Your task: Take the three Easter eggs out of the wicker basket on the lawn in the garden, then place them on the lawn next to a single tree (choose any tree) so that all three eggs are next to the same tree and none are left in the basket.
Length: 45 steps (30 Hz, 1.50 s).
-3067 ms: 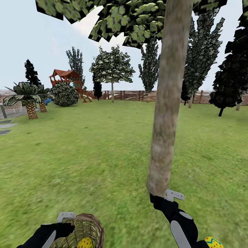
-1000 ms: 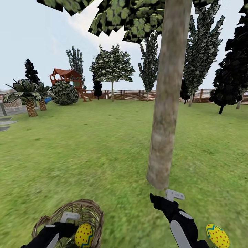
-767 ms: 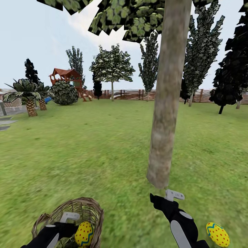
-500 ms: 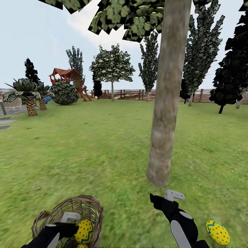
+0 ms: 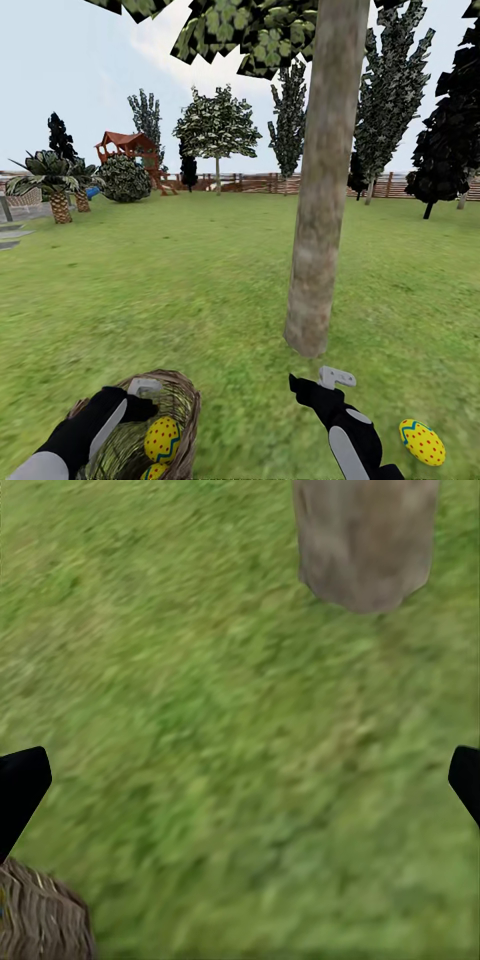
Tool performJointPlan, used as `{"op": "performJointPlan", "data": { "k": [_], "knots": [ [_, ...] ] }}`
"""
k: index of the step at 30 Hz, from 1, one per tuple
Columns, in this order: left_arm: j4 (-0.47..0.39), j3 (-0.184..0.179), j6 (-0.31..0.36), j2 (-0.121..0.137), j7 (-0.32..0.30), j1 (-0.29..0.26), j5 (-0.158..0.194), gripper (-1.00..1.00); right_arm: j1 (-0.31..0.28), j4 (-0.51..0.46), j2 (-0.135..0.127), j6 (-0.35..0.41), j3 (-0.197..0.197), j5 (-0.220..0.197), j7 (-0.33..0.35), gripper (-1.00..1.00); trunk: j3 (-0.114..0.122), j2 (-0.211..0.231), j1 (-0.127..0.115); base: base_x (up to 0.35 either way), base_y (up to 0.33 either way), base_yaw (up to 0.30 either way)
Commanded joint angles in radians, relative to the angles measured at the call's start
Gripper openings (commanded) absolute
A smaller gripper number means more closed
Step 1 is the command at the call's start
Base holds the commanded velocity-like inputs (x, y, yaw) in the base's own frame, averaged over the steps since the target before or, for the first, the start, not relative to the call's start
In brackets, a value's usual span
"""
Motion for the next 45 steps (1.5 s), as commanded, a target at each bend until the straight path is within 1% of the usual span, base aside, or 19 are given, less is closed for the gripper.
{"op": "performJointPlan", "data": {
  "k": [1, 4, 6, 7, 10, 13, 16, 18, 19, 22, 23, 24, 26, 27, 29, 30, 34, 40, 45],
  "knots": [
    [-0.001, -0.003, 0.02, 0.001, -0.003, -0.011, -0.001, 1.0, -0.001, -0.001, -0.001, 0.001, 0.002, -0.009, -0.01, 1.0, -0.004, -0.008, 0.004, 0.0, 0.0, 0.0],
    [0.001, -0.002, 0.099, 0.0, -0.005, -0.058, -0.002, 1.0, -0.001, -0.001, -0.001, 0.001, 0.003, -0.009, -0.01, 1.0, -0.014, -0.029, 0.015, 0.0, 0.0, 0.0],
    [0.015, -0.001, 0.12, 0.0, -0.006, -0.077, -0.002, 1.0, -0.001, -0.001, 0.0, 0.001, 0.003, -0.009, -0.01, 1.0, -0.02, -0.043, 0.023, 0.0, 0.0, 0.0],
    [0.041, -0.001, 0.134, 0.0, -0.006, -0.099, -0.002, 1.0, -0.002, -0.001, 0.0, 0.001, 0.003, -0.009, -0.01, 1.0, -0.023, -0.05, 0.027, 0.0, 0.0, 0.0],
    [0.117, -0.002, 0.145, -0.005, -0.006, -0.144, -0.001, 1.0, -0.002, -0.001, 0.0, 0.001, 0.003, -0.009, -0.01, 1.0, -0.033, -0.071, 0.038, 0.0, 0.0, 0.0],
    [0.184, -0.003, 0.146, -0.017, -0.007, -0.177, 0.0, 1.0, -0.001, -0.001, -0.001, 0.001, 0.004, -0.01, -0.01, 1.0, -0.044, -0.071, 0.04, 0.0, 0.0, 0.0],
    [0.216, -0.004, 0.143, -0.024, -0.007, -0.192, 0.001, 1.0, -0.002, -0.001, -0.001, 0.001, 0.006, -0.01, -0.005, 1.0, -0.056, -0.072, 0.041, 0.0, 0.0, 0.0],
    [0.224, -0.004, 0.141, -0.026, -0.007, -0.195, 0.001, 1.0, -0.002, -0.001, -0.001, 0.001, 0.011, -0.011, 0.011, 1.0, -0.064, -0.073, 0.042, 0.0, 0.0, 0.0],
    [0.227, -0.004, 0.139, -0.03, -0.007, -0.198, 0.001, 1.0, -0.003, -0.001, -0.001, 0.001, 0.017, -0.01, 0.041, 1.0, -0.067, -0.073, 0.042, 0.0, 0.0, 0.0],
    [0.229, -0.005, 0.138, -0.043, -0.007, -0.2, 0.001, 1.0, -0.003, -0.001, -0.001, 0.001, 0.023, -0.01, 0.097, 1.0, -0.079, -0.074, 0.044, 0.0, 0.0, 0.0],
    [0.231, -0.006, 0.137, -0.052, -0.007, -0.2, 0.0, 1.0, -0.005, -0.001, -0.001, 0.002, 0.025, -0.01, 0.129, 1.0, -0.083, -0.074, 0.044, 0.0, 0.0, 0.0],
    [0.232, -0.006, 0.135, -0.055, -0.007, -0.201, 0.0, 1.0, -0.007, -0.001, 0.0, 0.002, 0.025, -0.01, 0.141, 1.0, -0.087, -0.074, 0.045, 0.0, 0.0, 0.0],
    [0.234, -0.007, 0.123, -0.062, -0.007, -0.201, 0.0, 1.0, -0.033, -0.001, 0.001, 0.005, 0.027, -0.01, 0.165, 1.0, -0.094, -0.075, 0.045, 0.0, 0.0, 0.0],
    [0.234, -0.007, 0.113, -0.065, -0.007, -0.201, 0.0, 1.0, -0.064, -0.001, 0.003, 0.017, 0.028, -0.01, 0.175, 1.0, -0.098, -0.075, 0.046, 0.0, 0.0, 0.0],
    [0.235, -0.007, 0.106, -0.067, -0.007, -0.202, 0.0, 1.0, -0.093, -0.001, 0.006, 0.039, 0.028, -0.01, 0.181, 1.0, -0.106, -0.075, 0.047, 0.0, 0.0, 0.0],
    [0.235, -0.007, 0.1, -0.068, -0.007, -0.202, 0.0, 1.0, -0.117, -0.001, 0.014, 0.055, 0.028, -0.01, 0.184, 1.0, -0.11, -0.075, 0.047, 0.0, 0.0, 0.0],
    [0.235, -0.007, 0.082, -0.07, -0.007, -0.202, 0.0, 1.0, -0.153, -0.002, 0.026, 0.073, 0.023, -0.01, 0.19, 1.0, -0.125, -0.076, 0.049, 0.0, 0.0, 0.0],
    [0.231, -0.008, 0.069, -0.07, -0.007, -0.202, 0.001, 1.0, -0.168, -0.002, 0.024, 0.08, 0.019, -0.009, 0.192, 1.0, -0.149, -0.078, 0.052, 0.0, 0.0, 0.0],
    [0.229, -0.009, 0.065, -0.069, -0.007, -0.202, 0.001, 1.0, -0.171, -0.002, 0.022, 0.082, -0.001, -0.009, 0.196, 1.0, -0.168, -0.079, 0.054, 0.0, 0.0, 0.0]
  ]
}}
